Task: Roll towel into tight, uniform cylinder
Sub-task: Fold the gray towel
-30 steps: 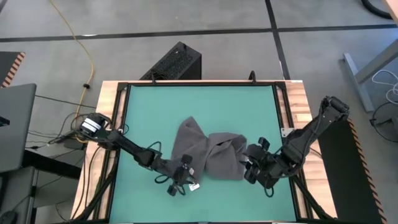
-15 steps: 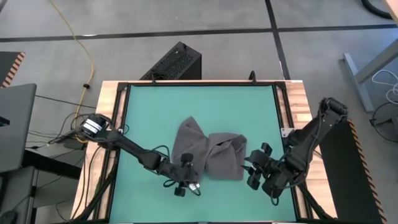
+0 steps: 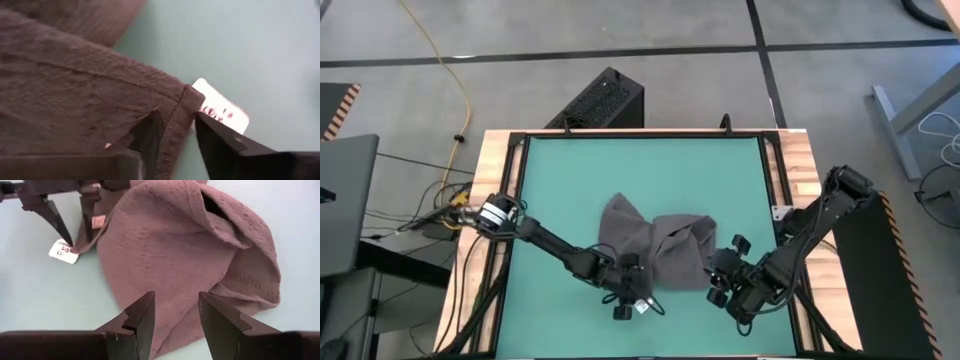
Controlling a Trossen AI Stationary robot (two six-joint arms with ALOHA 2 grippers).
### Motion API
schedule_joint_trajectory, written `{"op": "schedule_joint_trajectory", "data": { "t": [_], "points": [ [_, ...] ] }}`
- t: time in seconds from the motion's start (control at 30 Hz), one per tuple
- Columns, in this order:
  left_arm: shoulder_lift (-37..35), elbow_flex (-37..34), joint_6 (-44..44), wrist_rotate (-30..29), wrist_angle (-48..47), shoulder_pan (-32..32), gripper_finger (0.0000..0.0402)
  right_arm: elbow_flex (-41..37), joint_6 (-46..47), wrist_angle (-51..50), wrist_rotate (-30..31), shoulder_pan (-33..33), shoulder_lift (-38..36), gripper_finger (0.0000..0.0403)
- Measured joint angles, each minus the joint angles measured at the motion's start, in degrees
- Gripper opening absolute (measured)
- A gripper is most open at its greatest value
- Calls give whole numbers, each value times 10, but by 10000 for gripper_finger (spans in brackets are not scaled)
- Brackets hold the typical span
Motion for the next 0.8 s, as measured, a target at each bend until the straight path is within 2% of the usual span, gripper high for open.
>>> {"op": "schedule_joint_trajectory", "data": {
  "t": [0.13, 0.2, 0.3, 0.53, 0.67, 0.8],
  "points": [
    [-3, 38, 15, -80, -96, -4, 28, 0, 0, -7, -13, -3, 0, 175],
    [-12, 52, 35, -117, -132, -8, 10, 0, 0, -8, -15, -1, -1, 175],
    [-47, 60, 79, -162, -156, -21, 7, 0, 0, -8, -15, 7, -1, 175],
    [-207, 62, 140, -248, -178, -54, 2, 0, 0, -8, -10, 15, -1, 175],
    [-304, 62, 182, -284, -176, -61, 2, 0, 0, -3, 18, 15, -1, 175],
    [-381, 60, 196, -289, -189, -61, 2, 0, -2, 14, 72, 11, 0, 175]
  ]
}}
